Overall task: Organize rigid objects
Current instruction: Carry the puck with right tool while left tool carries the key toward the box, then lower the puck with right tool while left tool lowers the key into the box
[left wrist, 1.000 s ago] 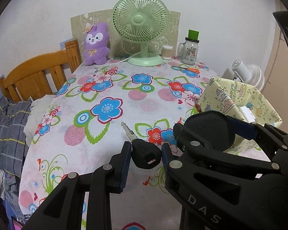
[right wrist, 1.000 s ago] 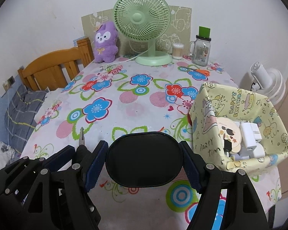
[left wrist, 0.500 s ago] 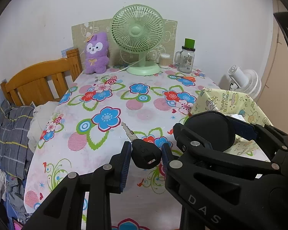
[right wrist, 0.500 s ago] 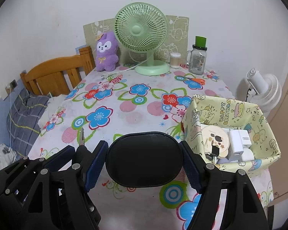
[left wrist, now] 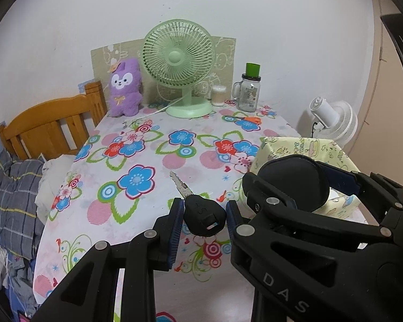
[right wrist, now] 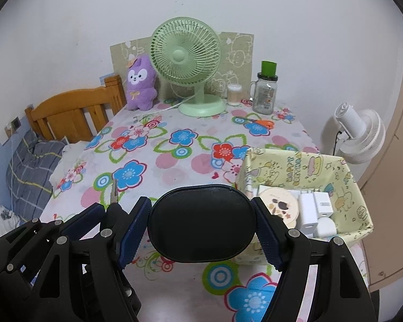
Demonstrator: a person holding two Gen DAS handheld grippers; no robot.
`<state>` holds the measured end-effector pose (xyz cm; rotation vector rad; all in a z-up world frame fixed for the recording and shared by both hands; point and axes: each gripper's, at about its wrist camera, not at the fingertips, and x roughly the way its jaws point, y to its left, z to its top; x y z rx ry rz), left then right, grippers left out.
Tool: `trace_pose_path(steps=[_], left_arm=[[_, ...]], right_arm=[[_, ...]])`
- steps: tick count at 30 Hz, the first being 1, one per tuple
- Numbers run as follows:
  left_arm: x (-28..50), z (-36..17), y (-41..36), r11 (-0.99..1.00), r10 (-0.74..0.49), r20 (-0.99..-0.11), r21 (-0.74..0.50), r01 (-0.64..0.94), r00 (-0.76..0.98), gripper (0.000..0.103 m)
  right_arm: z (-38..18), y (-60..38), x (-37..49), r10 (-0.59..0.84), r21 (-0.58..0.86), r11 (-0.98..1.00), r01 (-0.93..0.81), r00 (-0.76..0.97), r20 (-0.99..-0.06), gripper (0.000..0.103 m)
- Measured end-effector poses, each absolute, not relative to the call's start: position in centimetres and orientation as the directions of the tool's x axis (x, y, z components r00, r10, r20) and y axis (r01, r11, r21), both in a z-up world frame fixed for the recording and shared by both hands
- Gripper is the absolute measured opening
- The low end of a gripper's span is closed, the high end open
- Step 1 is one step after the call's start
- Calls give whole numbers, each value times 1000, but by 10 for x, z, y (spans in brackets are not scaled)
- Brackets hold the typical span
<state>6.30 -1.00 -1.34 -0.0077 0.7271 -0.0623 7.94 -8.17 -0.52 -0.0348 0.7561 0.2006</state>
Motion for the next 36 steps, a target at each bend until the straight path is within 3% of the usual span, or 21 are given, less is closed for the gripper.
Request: trace_pose_path(steps=[36], left_arm=[[100, 0, -113, 973, -172, -650, 7, 232, 740, 32]], right_arm=[[5, -183, 100, 34, 43, 999, -7, 741, -670, 77]])
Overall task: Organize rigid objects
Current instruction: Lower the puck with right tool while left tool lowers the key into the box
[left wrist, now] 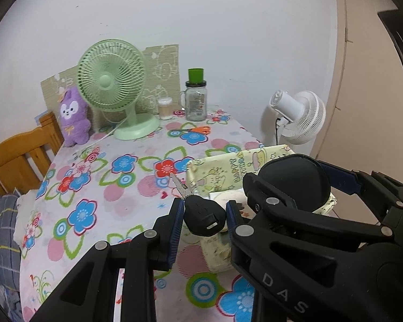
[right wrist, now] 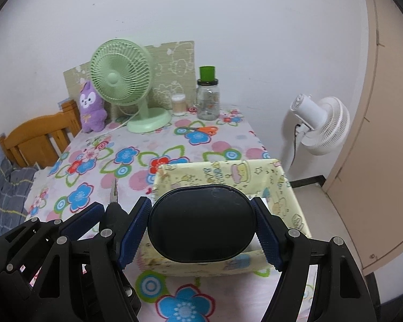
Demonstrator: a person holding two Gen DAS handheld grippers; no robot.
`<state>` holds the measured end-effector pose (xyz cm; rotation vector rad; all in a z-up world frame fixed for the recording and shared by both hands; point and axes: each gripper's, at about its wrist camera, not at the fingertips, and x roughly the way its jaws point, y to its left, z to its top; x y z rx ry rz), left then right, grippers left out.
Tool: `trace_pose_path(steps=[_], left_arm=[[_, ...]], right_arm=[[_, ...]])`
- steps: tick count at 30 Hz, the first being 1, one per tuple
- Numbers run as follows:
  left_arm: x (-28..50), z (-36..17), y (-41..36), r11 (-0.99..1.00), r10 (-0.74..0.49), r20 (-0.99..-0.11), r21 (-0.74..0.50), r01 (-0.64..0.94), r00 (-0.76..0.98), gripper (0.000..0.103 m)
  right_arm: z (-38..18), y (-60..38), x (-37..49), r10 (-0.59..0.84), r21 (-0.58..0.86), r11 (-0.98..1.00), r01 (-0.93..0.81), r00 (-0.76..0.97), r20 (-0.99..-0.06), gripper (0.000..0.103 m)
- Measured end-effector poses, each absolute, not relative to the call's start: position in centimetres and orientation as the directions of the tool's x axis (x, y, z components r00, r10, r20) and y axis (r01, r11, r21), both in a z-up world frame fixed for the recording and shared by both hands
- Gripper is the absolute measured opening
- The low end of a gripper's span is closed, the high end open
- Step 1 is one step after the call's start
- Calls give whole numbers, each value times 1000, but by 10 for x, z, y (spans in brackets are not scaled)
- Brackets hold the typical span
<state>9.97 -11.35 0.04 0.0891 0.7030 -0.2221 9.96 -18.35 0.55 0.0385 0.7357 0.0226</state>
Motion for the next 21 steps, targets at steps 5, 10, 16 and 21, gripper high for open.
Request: trace_pose_path(steps=[5, 10, 16, 21], left_arm=[[110, -4, -130, 965, -181, -658, 23, 261, 731, 32], [122, -10, -142, 957, -195, -674, 30, 290, 712, 32], [134, -18, -155, 947, -213, -689, 29, 319, 693, 32], [145, -24, -162, 940, -232, -701, 18, 342, 674, 32]], right_arm=[[-1, -200, 107, 15, 49, 999, 24, 733, -680, 77], [-9, -213, 117, -2, 51, 997, 52, 717, -697, 77], [-18, -225, 129, -22, 49, 996, 81, 700, -713, 77], [-24, -233, 137, -43, 45, 993, 110, 688, -724, 77]])
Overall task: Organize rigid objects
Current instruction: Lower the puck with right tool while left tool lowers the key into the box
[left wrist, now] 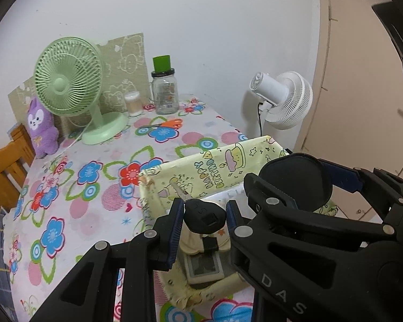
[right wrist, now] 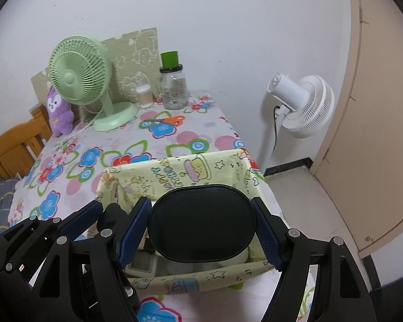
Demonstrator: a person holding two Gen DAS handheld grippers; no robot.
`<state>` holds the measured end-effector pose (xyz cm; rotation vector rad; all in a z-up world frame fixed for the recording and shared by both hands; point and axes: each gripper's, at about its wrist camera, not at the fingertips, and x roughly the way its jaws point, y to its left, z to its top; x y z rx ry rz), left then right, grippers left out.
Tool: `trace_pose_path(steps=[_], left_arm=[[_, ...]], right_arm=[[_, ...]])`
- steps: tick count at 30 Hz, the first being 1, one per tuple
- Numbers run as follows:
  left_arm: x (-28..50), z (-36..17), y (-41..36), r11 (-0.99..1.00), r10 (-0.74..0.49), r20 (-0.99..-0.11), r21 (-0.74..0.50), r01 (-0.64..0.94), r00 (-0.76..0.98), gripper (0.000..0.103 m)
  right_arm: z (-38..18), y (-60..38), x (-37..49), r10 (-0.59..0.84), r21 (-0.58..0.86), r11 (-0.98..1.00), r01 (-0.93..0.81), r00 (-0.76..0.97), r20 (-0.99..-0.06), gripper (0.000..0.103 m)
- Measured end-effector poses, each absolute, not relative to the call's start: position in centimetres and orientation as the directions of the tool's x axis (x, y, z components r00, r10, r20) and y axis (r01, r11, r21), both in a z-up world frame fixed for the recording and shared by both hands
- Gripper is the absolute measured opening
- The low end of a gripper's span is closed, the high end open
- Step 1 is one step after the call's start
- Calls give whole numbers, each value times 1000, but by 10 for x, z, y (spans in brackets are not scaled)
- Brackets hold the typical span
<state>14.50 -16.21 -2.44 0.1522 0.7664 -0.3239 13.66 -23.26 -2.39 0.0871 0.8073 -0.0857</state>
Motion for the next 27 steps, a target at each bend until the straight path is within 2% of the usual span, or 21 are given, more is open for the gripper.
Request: trace_pose_path(steps=[23, 27], left_arm=[[187, -59, -176, 928, -258, -772, -31, 370, 582, 33], [190, -62, -174, 931, -251, -784, -35, 364, 567, 38]], right_arm=[[-57, -254, 167, -40, 61, 988, 142, 616, -787, 77], [-61, -252, 170, -35, 64, 988, 141, 606, -795, 77]])
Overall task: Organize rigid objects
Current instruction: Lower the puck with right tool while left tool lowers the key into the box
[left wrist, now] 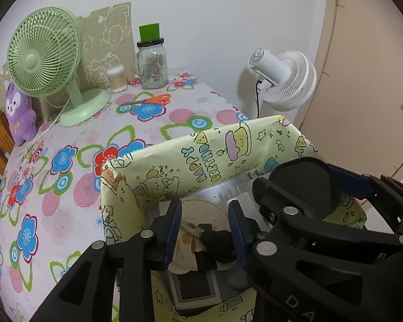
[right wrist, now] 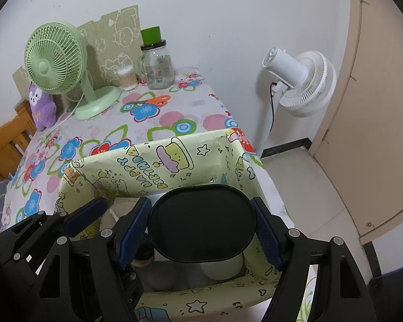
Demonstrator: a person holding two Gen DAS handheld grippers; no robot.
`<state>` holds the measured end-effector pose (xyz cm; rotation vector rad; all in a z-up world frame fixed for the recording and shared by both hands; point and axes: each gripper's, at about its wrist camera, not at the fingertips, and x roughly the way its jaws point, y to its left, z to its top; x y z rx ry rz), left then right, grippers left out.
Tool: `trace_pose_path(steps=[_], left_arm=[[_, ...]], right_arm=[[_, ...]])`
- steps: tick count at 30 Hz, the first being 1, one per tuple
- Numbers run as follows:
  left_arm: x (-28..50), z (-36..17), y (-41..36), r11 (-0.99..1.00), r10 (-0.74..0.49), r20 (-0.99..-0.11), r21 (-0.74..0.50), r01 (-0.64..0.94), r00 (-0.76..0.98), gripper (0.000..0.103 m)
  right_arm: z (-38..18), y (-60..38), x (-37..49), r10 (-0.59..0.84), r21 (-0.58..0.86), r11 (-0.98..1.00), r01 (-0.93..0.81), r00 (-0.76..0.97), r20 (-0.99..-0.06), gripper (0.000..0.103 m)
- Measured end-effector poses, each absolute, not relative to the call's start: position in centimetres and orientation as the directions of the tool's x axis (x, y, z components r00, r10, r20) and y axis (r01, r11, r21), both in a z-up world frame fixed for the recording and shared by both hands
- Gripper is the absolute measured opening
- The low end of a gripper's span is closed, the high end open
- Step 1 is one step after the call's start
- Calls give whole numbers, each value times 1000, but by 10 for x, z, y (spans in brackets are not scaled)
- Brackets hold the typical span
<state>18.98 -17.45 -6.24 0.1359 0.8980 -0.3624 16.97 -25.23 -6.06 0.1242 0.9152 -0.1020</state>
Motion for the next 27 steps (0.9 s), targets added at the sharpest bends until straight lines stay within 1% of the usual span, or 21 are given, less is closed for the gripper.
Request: trace_pose_path(steps=[3, 4, 6, 8, 9, 10, 12, 15, 21, 27], left_arm=[[188, -61, -175, 929, -251, -782, -30, 368, 570, 44], [187, -60, -175, 930, -246, -783, -24, 368, 572, 50], [183, -57, -174, 933, -220, -785, 3, 359, 579, 59], [179, -52, -171, 944, -181, -783, 31, 328, 595, 65], [178, -51, -170, 945, -176, -784, 36, 326, 596, 69], [177, -50, -169, 943, -174, -786, 41, 330, 594, 71], [175, -48, -168, 942, -159, -783, 61, 329, 601, 71], [177, -47, -165, 940, -172, -785, 50, 338, 596, 71], [184, -51, -166, 941, -171, -786, 48, 335, 594, 71], [188, -56, -172, 940, -142, -788, 83, 332, 599, 73]], right_arm=[[-60, -252, 170, -36, 61, 988, 139, 606, -795, 77], [-60, -251, 170, -36, 60, 989, 137, 607, -794, 77], [-60, -249, 171, -32, 60, 990, 130, 606, -795, 77], [-60, -247, 172, -14, 77, 989, 123, 608, -794, 77], [-60, -246, 172, -10, 79, 990, 118, 608, -794, 77], [-60, -244, 172, -7, 78, 991, 112, 611, -792, 77], [-60, -240, 173, 15, 91, 991, 93, 615, -789, 77], [-61, -238, 177, 48, 120, 990, 78, 612, -790, 77], [-65, -239, 184, 48, 122, 989, 80, 607, -793, 77], [-73, -244, 192, 65, 134, 988, 73, 590, -805, 78]])
